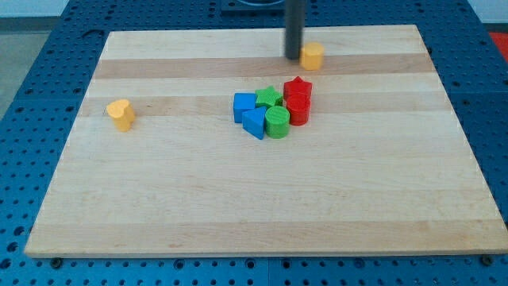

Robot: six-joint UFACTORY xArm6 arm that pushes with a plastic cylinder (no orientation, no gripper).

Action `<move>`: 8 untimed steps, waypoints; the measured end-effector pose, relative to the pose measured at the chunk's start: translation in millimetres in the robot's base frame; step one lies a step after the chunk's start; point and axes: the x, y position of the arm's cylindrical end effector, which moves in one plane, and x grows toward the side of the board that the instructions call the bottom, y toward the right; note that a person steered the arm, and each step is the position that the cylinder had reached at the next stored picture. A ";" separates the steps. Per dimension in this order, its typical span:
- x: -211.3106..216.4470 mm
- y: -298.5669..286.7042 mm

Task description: Move yellow hexagon to the right side of the board

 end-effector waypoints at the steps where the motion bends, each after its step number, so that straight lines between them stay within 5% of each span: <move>1: 0.0 41.4; 8: 84.7 97.8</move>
